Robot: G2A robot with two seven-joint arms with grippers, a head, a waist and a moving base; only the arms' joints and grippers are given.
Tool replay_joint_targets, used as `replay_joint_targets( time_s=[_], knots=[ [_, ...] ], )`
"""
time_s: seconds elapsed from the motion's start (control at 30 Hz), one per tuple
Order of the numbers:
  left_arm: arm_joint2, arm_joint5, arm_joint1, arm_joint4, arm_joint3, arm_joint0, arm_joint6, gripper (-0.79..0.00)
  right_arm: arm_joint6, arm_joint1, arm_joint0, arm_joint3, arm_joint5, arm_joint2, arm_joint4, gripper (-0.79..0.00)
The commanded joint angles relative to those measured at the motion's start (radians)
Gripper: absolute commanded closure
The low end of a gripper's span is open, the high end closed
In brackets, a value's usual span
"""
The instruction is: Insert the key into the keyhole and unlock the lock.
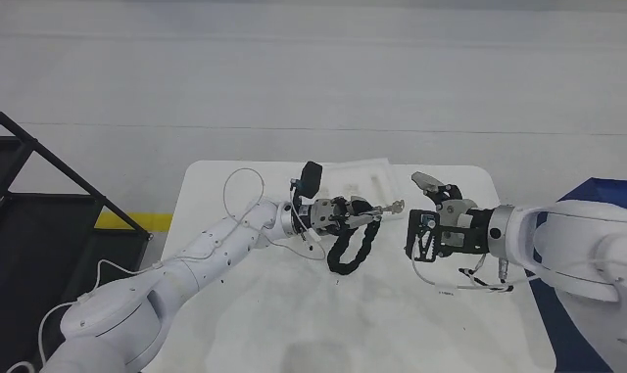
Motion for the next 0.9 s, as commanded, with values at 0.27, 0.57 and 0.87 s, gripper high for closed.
replay_joint_targets(
  time_s=[0.27,0.57,0.87],
  knots=[
    [0.083,0.0,0.009,-0.036,-0.019,-0.047,0.0,0.0,-0.02,-0.002,0.029,-0.013,0.024,-0.052,-0.076,-0.619],
    [0.109,0.0,0.013,-0.061,-0.019,-0.062,0.0,0.0,-0.054,-0.005,0.043,-0.017,0.029,-0.096,-0.125,-0.212],
    [0.109,0.0,0.017,-0.071,-0.025,-0.058,0.0,0.0,-0.055,-0.004,0.049,-0.015,0.033,-0.116,-0.139,-0.197]
  ],
)
